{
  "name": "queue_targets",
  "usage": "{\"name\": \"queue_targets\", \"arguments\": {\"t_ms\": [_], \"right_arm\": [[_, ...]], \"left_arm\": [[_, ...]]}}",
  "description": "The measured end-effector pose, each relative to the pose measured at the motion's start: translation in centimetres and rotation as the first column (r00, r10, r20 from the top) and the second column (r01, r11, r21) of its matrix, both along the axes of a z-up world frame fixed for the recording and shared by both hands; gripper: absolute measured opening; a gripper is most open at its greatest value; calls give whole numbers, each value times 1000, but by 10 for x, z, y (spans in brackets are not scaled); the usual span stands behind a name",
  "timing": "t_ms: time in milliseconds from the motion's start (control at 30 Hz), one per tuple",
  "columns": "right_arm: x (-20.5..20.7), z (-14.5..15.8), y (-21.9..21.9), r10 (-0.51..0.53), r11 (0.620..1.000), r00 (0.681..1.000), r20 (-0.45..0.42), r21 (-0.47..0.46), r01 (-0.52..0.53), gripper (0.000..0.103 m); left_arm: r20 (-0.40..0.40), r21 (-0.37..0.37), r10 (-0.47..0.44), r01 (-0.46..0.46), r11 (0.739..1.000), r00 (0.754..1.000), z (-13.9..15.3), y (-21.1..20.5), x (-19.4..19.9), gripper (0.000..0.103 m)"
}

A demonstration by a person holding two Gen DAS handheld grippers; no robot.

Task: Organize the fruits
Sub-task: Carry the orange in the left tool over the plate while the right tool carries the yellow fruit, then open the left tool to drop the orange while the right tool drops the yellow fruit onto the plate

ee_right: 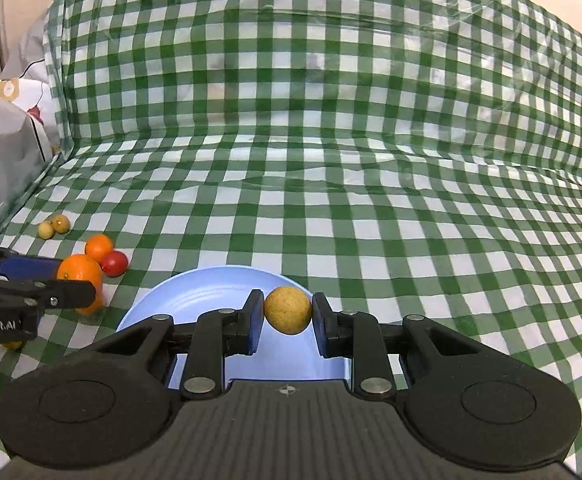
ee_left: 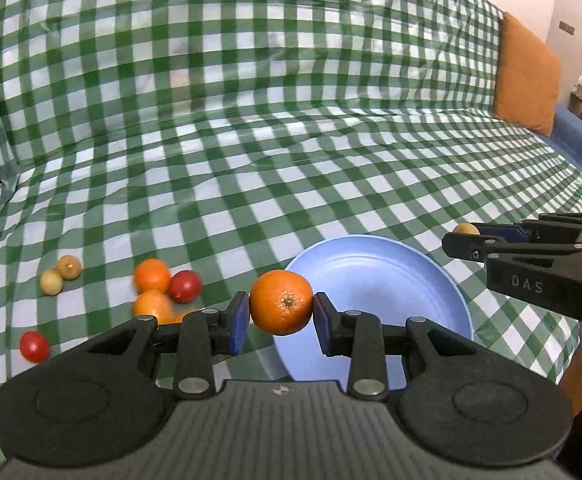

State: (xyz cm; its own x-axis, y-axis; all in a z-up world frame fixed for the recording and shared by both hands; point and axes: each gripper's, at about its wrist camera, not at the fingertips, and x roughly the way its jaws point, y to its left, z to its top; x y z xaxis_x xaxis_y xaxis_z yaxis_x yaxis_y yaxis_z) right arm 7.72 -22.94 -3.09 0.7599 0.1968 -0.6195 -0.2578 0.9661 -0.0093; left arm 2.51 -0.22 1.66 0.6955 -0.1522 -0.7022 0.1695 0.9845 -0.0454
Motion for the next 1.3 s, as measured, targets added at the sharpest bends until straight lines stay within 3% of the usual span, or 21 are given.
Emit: {"name": "queue_targets", "arguments": {"t_ms": [733,900,933,1033,1300], "right_arm": [[-1,-2,6,2,1000,1000,-8,-15,-2,27],[-1,-3,7,5,1000,1000,-20,-20,-5,27],[0,-3,8,3,1000,1000,-20,-23,-3,29],[1,-3,9,-18,999,1000,-16,-37,17,46],[2,-6,14,-52,997,999,-15,-65,51,47]], "left_arm": [[57,-50,-157,160,986,986,1,-27,-11,38],[51,-43,-188,190,981,981,-1,-31,-13,42],[56,-39,-189,191,981,980,0,-31,-14,42],[60,-45,-182,185,982,981,0,-29,-13,42],[105,-18,-160,163,987,982,1,-29,-16,42]]}}
